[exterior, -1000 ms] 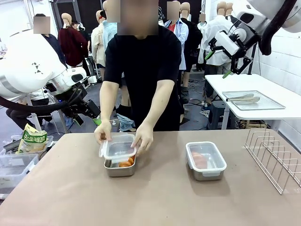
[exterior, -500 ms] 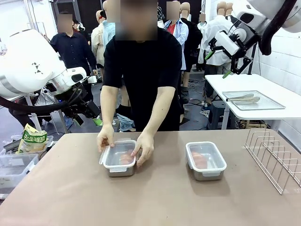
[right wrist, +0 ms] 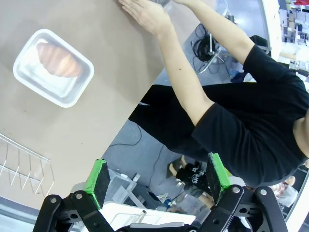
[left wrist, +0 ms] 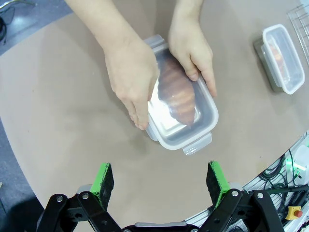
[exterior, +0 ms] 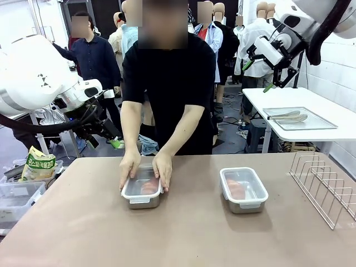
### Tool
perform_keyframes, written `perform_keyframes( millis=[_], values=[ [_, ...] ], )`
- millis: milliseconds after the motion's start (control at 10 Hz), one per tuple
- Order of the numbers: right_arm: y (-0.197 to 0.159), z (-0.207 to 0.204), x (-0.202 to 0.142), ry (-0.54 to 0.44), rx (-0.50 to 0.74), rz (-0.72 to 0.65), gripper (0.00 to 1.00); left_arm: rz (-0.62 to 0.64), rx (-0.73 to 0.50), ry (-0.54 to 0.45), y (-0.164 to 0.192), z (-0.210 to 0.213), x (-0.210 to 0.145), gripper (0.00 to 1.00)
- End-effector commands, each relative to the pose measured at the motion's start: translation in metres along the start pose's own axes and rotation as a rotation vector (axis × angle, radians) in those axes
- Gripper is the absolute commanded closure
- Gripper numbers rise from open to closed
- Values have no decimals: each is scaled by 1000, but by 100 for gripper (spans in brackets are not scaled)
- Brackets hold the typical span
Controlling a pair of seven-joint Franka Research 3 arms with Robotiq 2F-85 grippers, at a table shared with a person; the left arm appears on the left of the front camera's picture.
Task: Place the bread in airtight containers.
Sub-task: Release when the human grabs the Airtight Container lid.
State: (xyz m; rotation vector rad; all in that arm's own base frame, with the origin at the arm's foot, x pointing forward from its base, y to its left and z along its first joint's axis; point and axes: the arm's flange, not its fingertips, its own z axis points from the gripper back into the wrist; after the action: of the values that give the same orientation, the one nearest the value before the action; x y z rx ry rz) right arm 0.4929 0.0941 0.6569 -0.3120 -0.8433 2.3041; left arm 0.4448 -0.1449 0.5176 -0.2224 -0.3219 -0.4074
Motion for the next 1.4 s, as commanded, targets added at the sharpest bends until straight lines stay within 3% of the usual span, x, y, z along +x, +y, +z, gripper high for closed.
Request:
perform_keyframes(
  millis=[0, 1300],
  values=[
    [1, -3, 0, 3, -15, -10, 0, 1, 2, -3, 1, 1, 1, 0],
    [1, -3, 0, 3, -15, -10, 0, 1, 2, -3, 1, 1, 1, 0]
  ],
)
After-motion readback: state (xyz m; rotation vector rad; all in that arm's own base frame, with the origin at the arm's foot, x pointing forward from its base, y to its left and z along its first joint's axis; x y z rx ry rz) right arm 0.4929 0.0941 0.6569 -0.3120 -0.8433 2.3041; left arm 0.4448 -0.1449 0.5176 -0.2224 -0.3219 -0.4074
